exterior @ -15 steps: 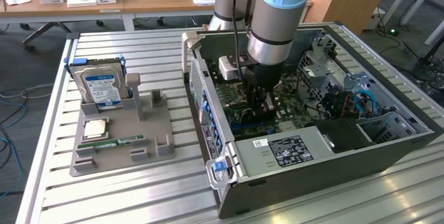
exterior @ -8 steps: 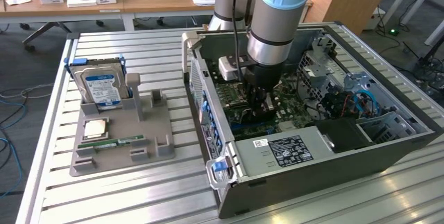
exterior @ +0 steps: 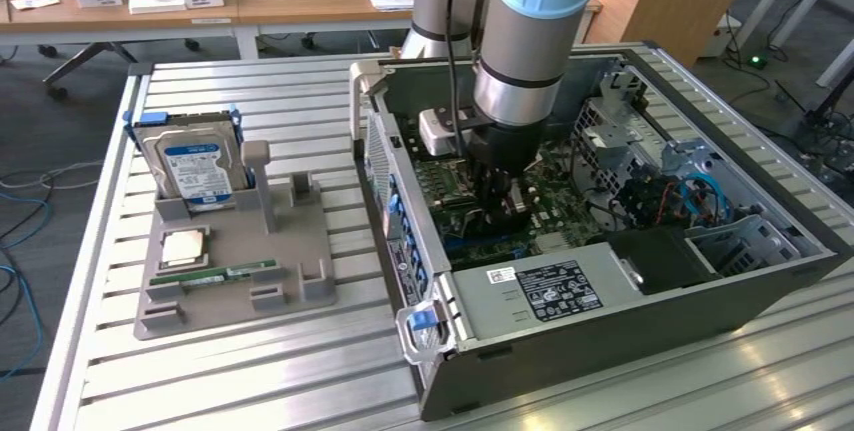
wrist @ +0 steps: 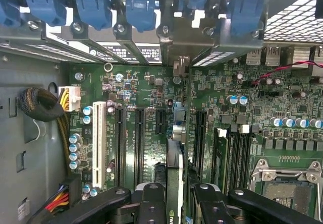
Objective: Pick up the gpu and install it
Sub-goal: 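Insert the gpu into the slot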
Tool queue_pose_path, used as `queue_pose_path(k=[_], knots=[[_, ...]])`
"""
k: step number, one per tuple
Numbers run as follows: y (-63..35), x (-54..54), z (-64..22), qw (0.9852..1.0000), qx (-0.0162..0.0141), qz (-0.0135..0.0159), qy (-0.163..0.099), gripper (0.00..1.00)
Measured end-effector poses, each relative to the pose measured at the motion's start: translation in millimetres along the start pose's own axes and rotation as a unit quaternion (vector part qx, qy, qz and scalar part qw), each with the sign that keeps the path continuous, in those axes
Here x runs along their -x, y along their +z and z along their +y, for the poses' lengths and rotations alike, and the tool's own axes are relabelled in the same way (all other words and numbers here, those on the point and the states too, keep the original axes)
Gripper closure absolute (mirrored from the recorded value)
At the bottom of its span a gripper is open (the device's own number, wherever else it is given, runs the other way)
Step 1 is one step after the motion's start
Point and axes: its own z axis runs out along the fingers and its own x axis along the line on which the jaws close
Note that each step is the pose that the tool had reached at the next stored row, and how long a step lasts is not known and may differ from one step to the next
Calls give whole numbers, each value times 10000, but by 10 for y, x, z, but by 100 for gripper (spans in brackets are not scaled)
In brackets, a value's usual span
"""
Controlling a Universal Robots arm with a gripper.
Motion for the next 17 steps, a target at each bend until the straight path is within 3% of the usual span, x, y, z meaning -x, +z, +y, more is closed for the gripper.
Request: queue_pose_path(k=[17], knots=[[-35, 0, 0, 10000, 0, 1, 1, 67]])
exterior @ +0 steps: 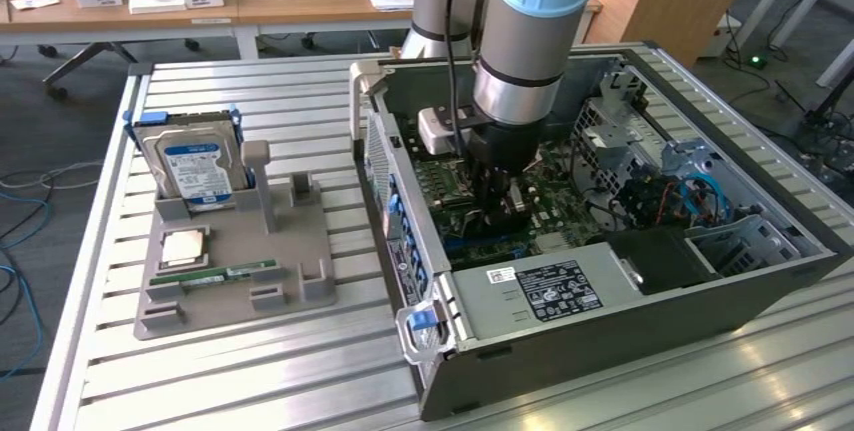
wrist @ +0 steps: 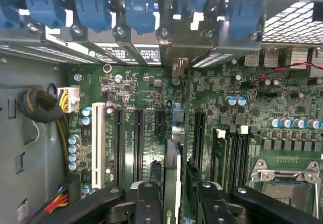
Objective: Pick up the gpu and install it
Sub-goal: 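Insert the gpu into the slot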
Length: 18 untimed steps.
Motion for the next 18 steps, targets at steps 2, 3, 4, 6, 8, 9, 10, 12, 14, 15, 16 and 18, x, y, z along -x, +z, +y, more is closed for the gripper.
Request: queue_pose_path(k=[2, 3, 4, 6, 8, 9, 10, 12, 14, 15, 16, 18], knots=[[-48, 0, -2, 10000, 0, -1, 0, 67], [-79, 0, -3, 10000, 0, -1, 0, 67], [-113, 0, -5, 10000, 0, 0, 0, 67], [-176, 0, -7, 10000, 0, -1, 0, 67], [-240, 0, -10, 10000, 0, -1, 0, 67], [-278, -1, -11, 10000, 0, 0, 0, 67], [-315, -1, -13, 10000, 0, 0, 0, 67], [-390, -1, -16, 10000, 0, -1, 0, 67], [-469, -2, -19, 10000, 0, 0, 0, 67], [-510, -2, -21, 10000, 0, 0, 0, 67], [-555, -2, -23, 10000, 0, -1, 0, 67], [-636, -2, -26, 10000, 0, -1, 0, 67]])
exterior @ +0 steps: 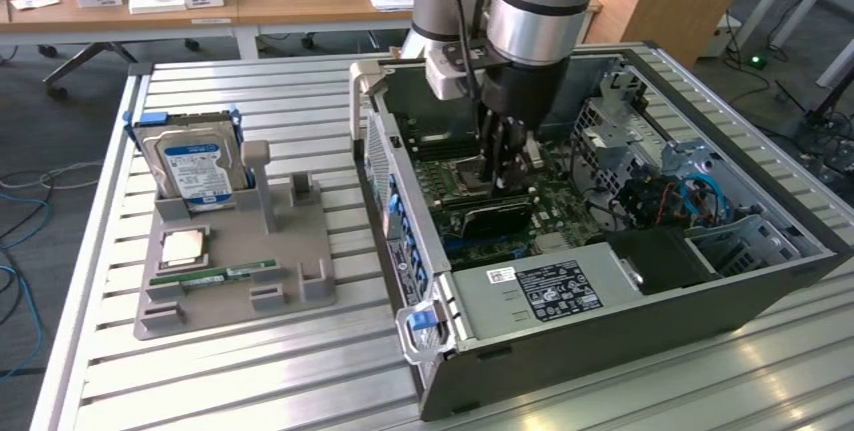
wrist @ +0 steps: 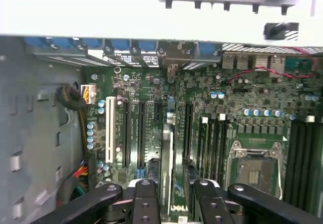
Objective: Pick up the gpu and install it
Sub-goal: 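Insert the gpu into the slot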
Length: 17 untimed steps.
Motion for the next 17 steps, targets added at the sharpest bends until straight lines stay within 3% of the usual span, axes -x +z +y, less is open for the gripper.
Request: queue_pose_path(k=[5, 9, 17], knots=[[-177, -1, -7, 10000, 0, 0, 0, 67], [-253, -1, -10, 10000, 0, 0, 0, 67], [-285, -1, -12, 10000, 0, 1, 0, 67]])
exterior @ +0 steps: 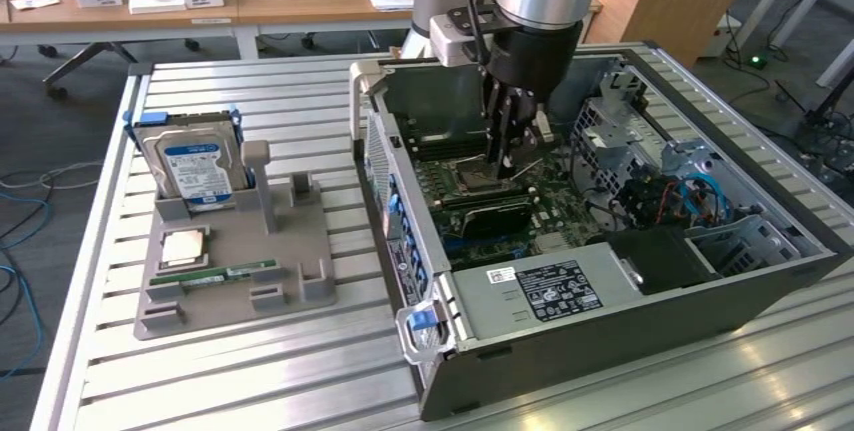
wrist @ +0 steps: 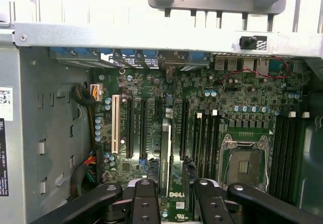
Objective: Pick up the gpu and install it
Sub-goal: 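Insert the gpu into the slot, then press down on the gpu until it lock into place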
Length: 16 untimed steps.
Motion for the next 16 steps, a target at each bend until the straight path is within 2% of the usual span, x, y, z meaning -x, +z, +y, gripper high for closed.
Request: queue_pose_path(k=[16], knots=[[-49, 0, -2, 10000, 0, 0, 0, 67]])
